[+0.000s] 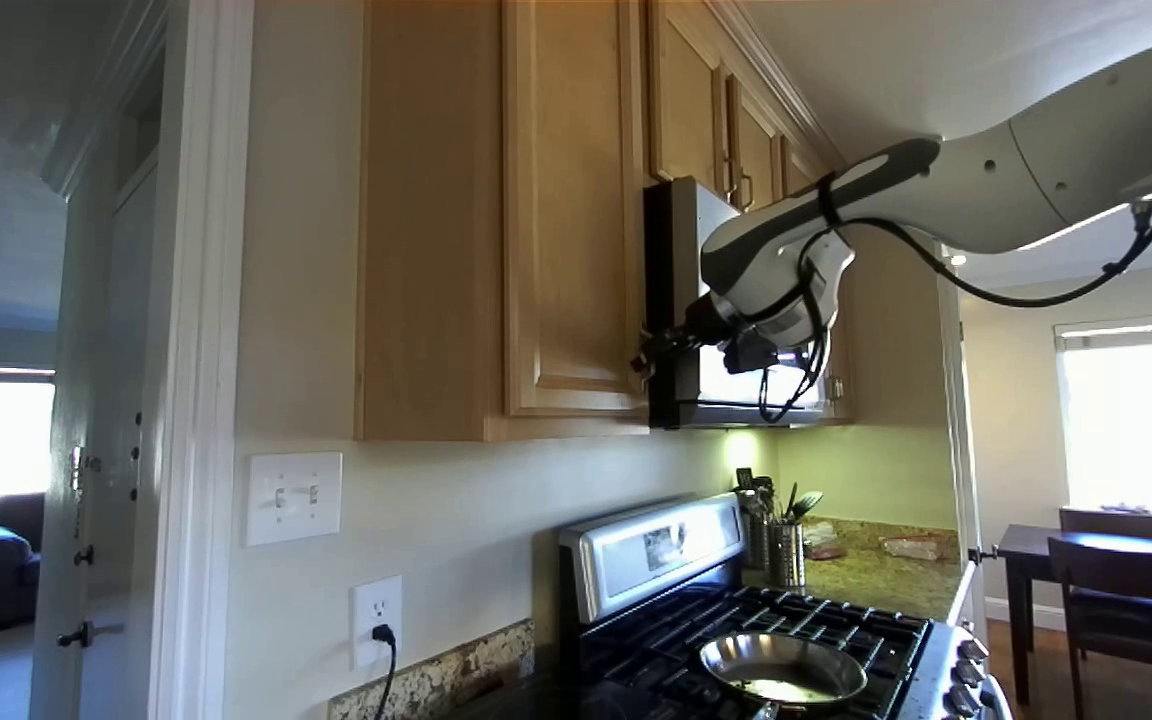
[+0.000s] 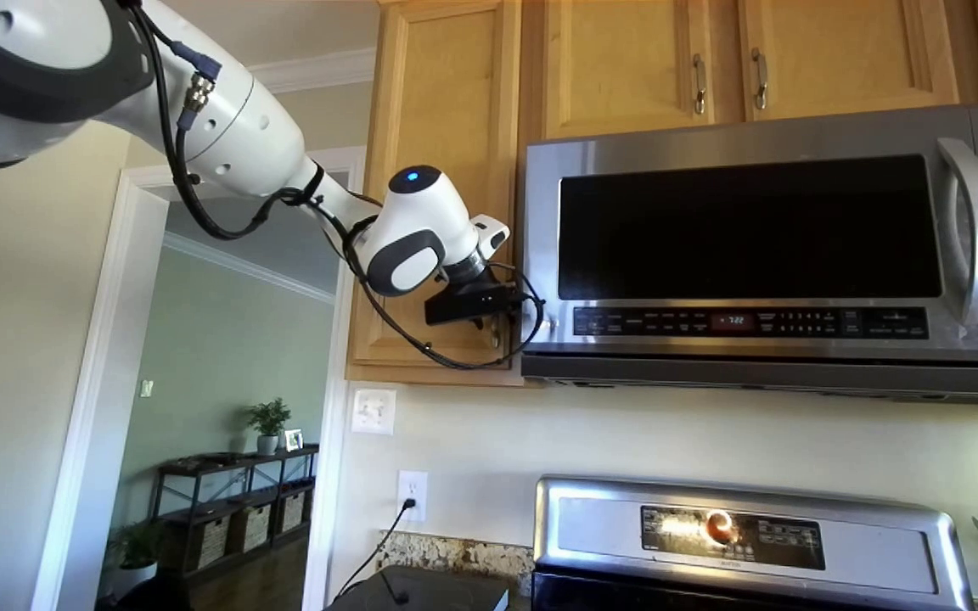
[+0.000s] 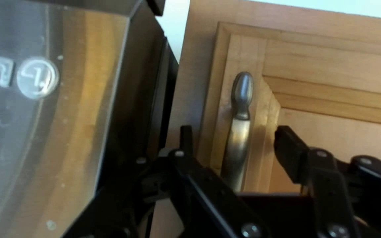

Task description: Open the cabinet door on the left side of the microwave

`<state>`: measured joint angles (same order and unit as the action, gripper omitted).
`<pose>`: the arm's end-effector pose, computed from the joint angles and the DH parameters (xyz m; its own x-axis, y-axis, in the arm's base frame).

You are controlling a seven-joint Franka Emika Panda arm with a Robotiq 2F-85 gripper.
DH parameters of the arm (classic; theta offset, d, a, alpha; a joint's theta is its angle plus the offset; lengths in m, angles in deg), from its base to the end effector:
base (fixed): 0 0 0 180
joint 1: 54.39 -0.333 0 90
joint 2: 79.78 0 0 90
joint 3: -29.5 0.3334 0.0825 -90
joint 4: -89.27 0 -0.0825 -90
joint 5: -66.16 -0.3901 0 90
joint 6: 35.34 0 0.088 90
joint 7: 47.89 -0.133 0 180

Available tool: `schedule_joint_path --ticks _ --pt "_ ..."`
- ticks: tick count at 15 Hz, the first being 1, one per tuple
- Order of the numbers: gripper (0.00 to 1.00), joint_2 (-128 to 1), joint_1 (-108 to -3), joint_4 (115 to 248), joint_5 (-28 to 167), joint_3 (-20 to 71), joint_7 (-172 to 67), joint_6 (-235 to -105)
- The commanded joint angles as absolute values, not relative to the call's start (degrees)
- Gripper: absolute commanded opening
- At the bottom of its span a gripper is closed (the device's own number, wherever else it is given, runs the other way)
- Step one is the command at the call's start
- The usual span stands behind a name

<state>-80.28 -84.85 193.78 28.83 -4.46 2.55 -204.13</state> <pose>0.6299 -0.0769 0.6625 0.3683 0.2077 0.9062 0.1384 -0.9761 0.1674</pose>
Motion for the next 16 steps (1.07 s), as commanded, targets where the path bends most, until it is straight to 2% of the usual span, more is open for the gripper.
schedule_joint_path --ticks 1,4,6,8,16 --pt "0.36 -79.69 -84.53 192.65 26.94 -4.96 4.61 -202.29" --pt "0.15 -79.89 -84.7 192.94 27.23 -4.81 4.77 -202.47" --pt "0.08 -80.32 -84.87 193.21 27.13 -4.67 5.43 -202.22" --pt "0.1 -80.87 -84.98 193.63 27.3 -4.61 5.97 -201.78" --pt "0.09 -87.94 -86.05 200.59 28.53 -3.59 11.18 -200.19"
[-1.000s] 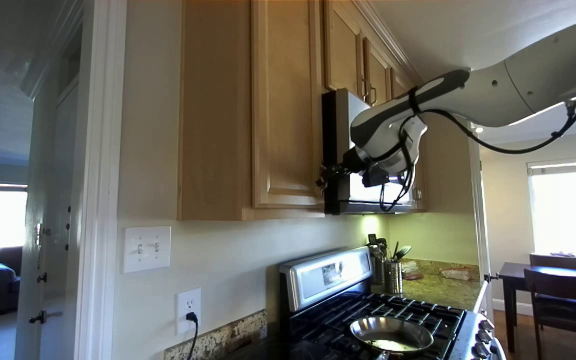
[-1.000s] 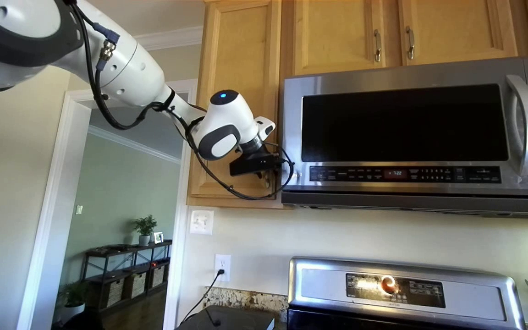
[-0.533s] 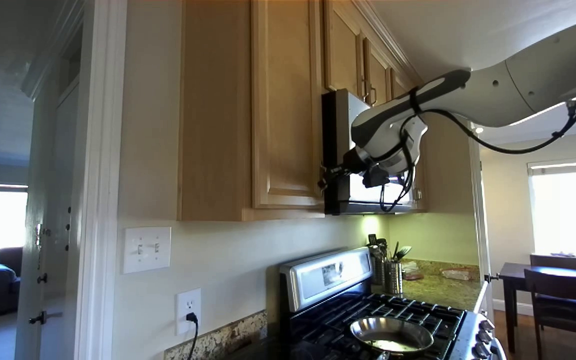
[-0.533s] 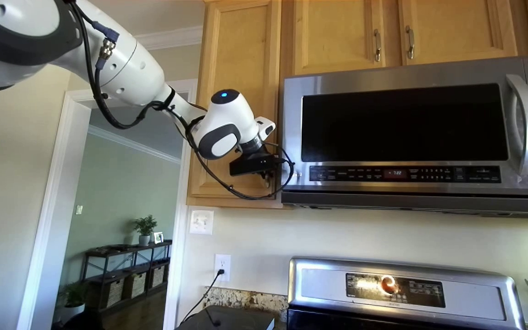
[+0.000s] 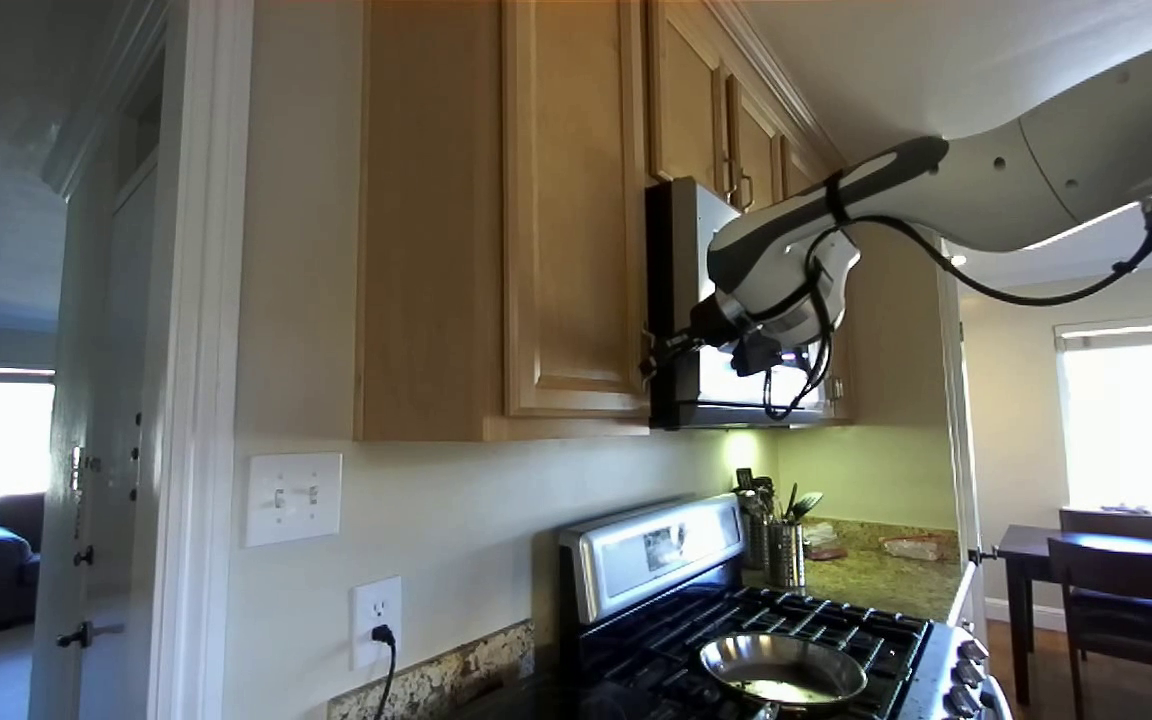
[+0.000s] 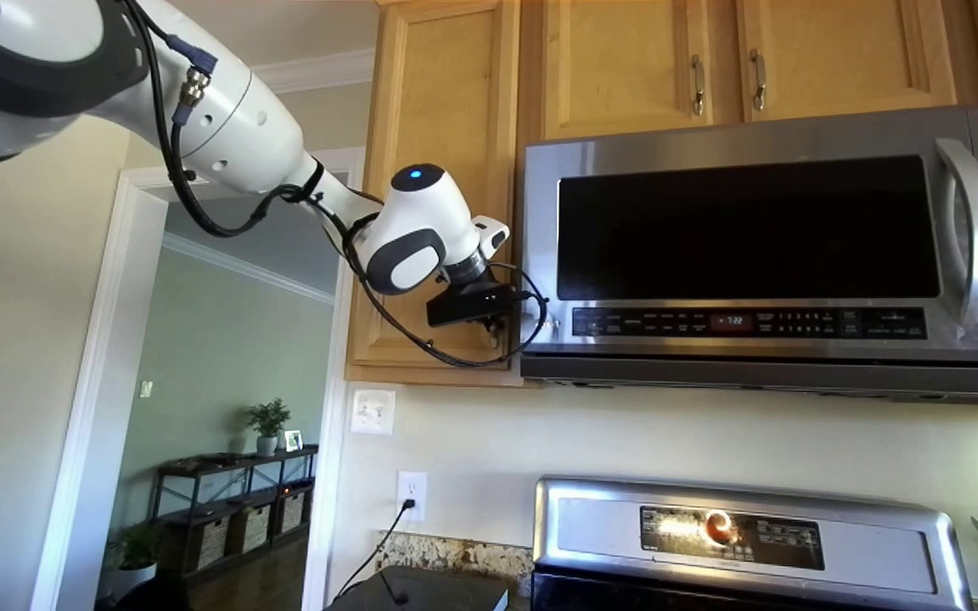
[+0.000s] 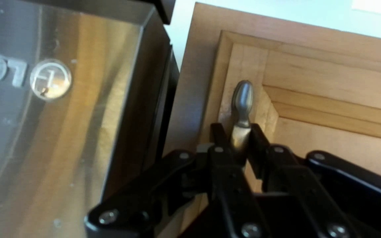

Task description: Open the cabinet door on the left side of the microwave

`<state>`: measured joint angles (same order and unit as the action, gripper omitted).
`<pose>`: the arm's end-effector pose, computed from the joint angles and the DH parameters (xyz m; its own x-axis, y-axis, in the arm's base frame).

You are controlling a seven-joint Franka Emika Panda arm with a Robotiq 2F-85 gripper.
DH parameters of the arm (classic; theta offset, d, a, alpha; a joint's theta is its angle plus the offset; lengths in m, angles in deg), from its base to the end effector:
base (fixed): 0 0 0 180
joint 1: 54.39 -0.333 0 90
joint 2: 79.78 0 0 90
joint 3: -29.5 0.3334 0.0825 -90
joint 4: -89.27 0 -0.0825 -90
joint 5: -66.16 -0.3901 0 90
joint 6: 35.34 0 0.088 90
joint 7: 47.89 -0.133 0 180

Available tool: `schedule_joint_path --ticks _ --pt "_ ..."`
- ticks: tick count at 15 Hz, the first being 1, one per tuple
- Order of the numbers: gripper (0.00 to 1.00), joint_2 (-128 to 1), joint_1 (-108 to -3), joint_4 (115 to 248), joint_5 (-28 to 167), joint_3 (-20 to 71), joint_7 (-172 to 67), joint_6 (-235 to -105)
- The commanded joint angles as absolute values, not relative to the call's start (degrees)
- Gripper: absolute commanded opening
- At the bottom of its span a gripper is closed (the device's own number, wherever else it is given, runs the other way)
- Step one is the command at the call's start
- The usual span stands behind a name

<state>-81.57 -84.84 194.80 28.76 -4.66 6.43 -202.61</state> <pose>0.6240 -0.0805 0.6605 0.3717 0.2607 0.8910 0.1788 -0.9619 0.2069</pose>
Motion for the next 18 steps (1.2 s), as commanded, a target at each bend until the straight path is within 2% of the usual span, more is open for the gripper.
schedule_joint_path --ticks 1,10,18 --pt "0.09 -89.14 -86.13 201.62 28.75 -3.49 11.6 -200.16" --pt "0.09 -101.08 -82.39 214.96 36.83 1.76 8.26 -204.75" --pt "0.09 -113.8 -68.04 232.62 39.95 18.84 0.54 -213.29"
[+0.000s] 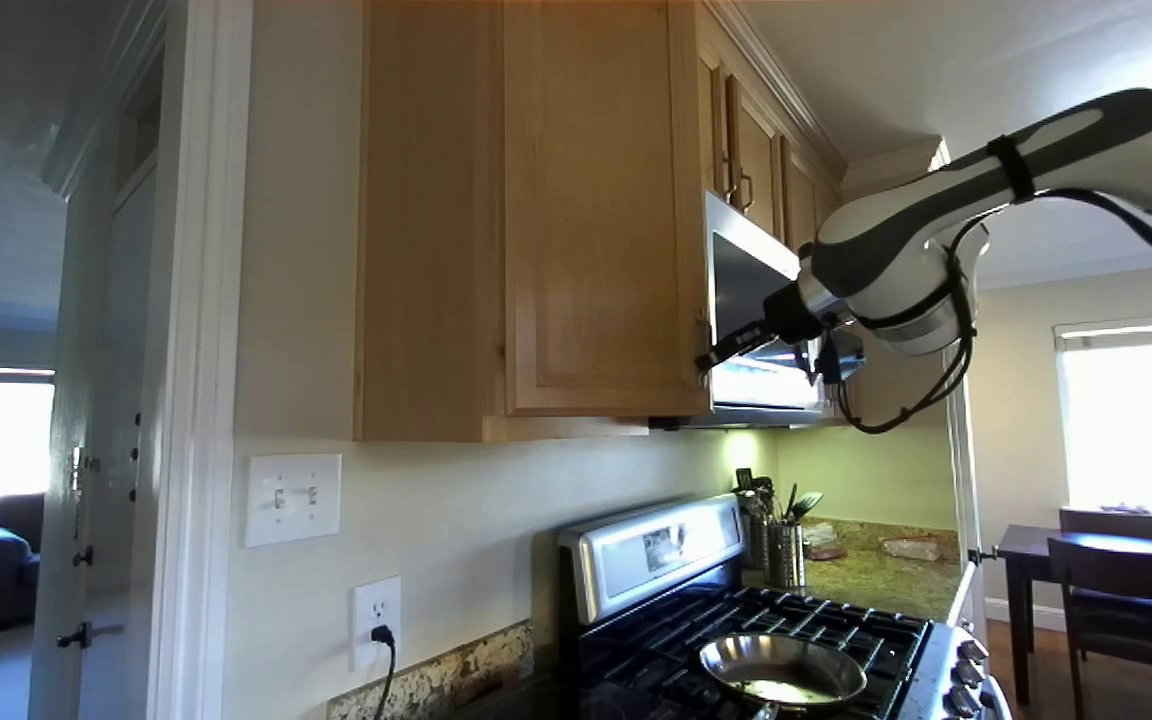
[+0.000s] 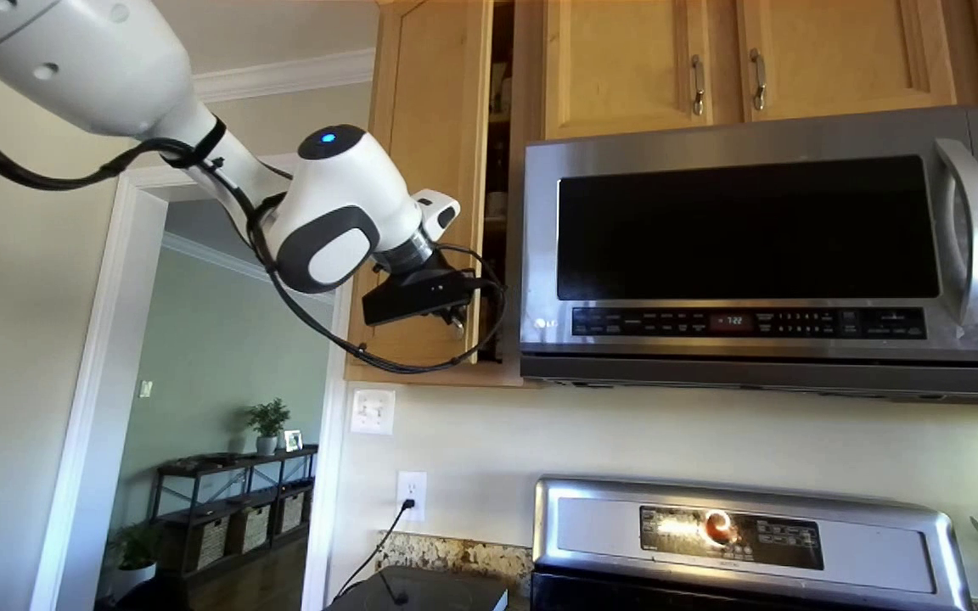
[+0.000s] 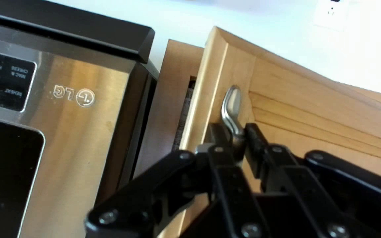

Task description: Open the cabinet door on the left side of the microwave

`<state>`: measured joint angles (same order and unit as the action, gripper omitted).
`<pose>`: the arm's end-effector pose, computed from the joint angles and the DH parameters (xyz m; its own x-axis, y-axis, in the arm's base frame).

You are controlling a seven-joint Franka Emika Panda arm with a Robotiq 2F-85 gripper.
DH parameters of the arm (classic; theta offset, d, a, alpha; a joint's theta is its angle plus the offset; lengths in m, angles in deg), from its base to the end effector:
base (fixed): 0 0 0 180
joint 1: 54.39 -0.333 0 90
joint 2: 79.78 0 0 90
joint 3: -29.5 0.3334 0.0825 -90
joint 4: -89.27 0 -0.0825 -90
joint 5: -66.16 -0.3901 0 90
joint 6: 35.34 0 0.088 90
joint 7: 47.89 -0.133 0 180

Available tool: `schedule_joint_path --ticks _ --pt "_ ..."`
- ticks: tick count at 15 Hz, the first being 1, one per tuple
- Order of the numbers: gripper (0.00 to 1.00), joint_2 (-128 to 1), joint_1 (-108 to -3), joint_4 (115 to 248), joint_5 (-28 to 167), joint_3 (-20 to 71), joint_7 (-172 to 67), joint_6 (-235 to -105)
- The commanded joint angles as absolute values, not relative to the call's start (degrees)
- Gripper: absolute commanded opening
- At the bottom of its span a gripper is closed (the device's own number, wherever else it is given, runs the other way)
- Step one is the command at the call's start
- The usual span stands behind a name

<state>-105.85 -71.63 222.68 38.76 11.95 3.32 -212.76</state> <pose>0.4846 -0.0678 0.6432 0.3084 0.2942 0.9046 0.1835 -0.9515 0.2469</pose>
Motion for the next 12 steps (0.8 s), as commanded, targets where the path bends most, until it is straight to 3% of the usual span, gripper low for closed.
schedule_joint_path --ticks 1,2,4,10,12 --pt "0.09 -115.76 -65.88 234.63 39.85 21.27 0.22 -213.35" --pt "0.45 -117.93 -65.56 236.09 39.48 22.25 1.05 -212.75" --pt "0.52 -124.46 -61.82 239.38 39.63 25.21 0.99 -208.73" --pt "0.92 -134.67 -65.92 241.17 57.08 23.44 -14.7 -189.54" --pt "1.0 -135.33 -67.4 240.12 58.25 23.54 -17.03 -182.62"
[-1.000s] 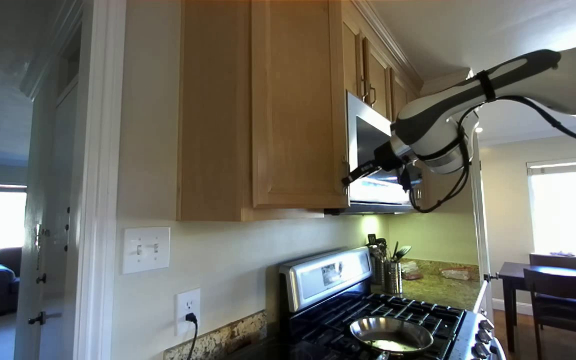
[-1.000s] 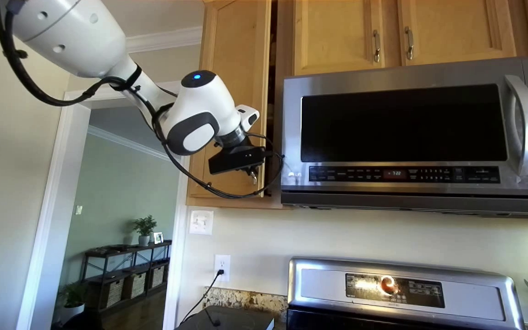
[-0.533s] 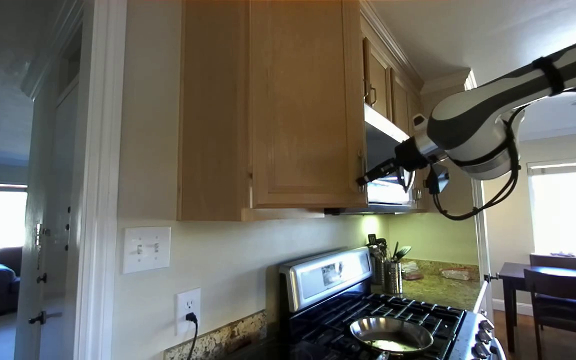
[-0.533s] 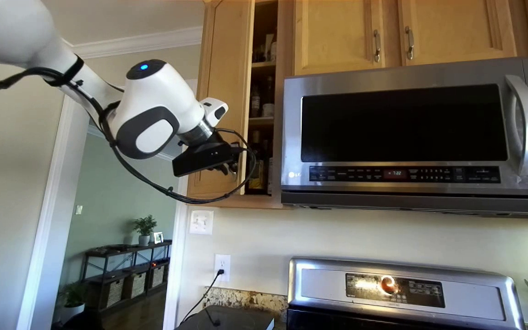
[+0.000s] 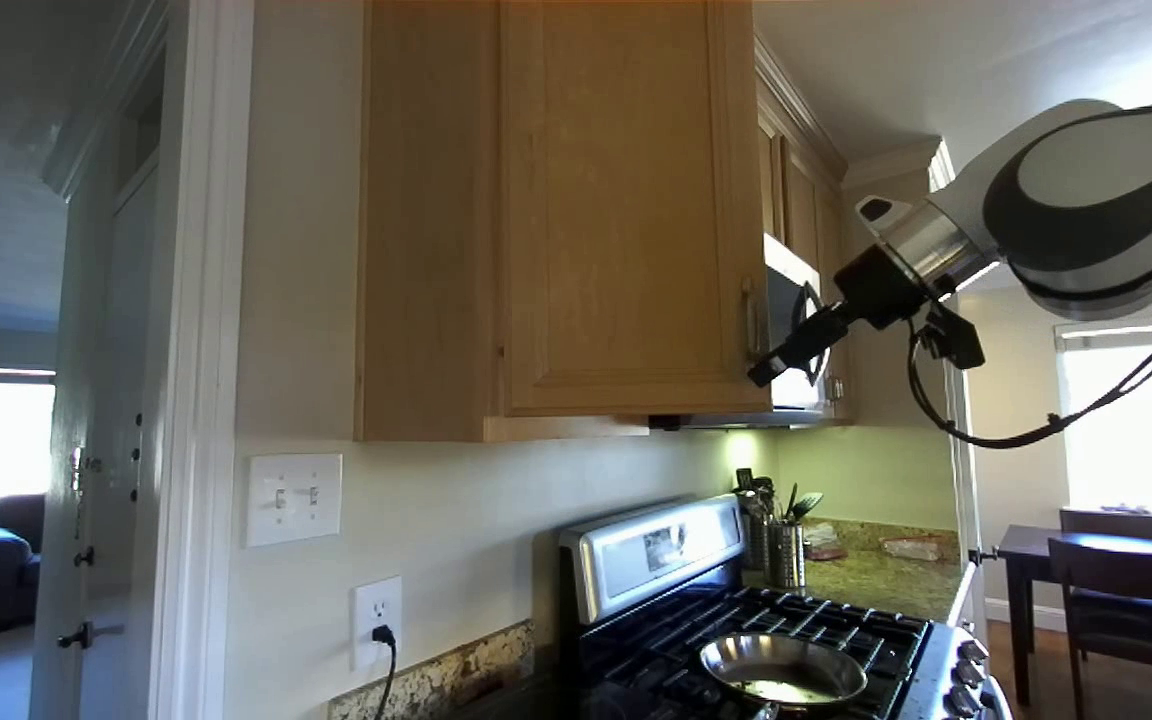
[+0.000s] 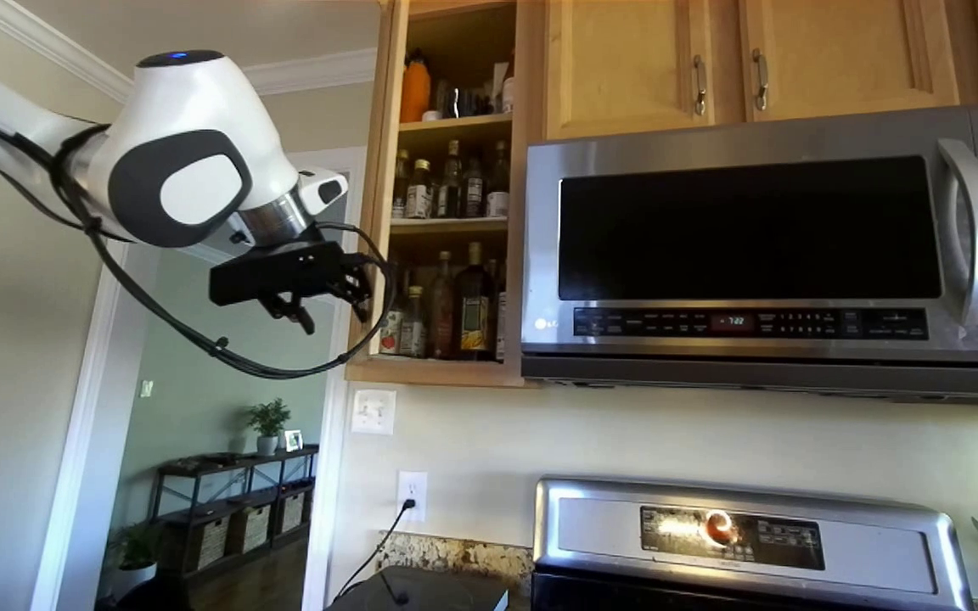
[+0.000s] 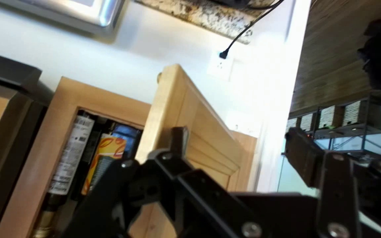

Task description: Open the cabinet door on the left side of the microwave

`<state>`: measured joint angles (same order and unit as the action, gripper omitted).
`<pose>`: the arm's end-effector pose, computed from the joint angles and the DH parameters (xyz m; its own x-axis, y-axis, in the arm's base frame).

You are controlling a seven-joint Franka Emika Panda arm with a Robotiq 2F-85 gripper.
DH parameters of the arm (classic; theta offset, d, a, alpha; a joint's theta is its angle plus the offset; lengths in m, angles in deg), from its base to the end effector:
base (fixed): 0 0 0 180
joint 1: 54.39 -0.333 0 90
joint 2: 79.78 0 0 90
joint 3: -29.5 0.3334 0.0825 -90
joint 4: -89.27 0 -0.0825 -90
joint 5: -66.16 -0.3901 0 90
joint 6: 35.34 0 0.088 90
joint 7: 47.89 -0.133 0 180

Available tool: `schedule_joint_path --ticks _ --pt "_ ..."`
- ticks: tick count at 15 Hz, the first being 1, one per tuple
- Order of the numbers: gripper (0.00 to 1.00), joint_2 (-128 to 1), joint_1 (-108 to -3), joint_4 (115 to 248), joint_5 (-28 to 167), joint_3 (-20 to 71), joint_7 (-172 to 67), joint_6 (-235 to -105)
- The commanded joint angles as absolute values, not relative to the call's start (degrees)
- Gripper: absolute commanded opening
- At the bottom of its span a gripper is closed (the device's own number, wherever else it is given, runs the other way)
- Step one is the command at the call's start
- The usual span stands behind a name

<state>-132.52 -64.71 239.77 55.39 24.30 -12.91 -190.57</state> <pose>0.3428 0.0169 0.6301 0.4056 0.4205 0.8116 0.3999 -0.8801 0.2561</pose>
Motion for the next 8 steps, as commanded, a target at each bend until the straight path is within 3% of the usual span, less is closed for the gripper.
schedule_joint_path --ticks 1,8 --pt "1.0 -135.38 -68.71 239.6 57.99 22.96 -17.5 -179.26" --pt "1.0 -131.39 -70.26 237.43 55.99 22.34 -22.9 -163.18"
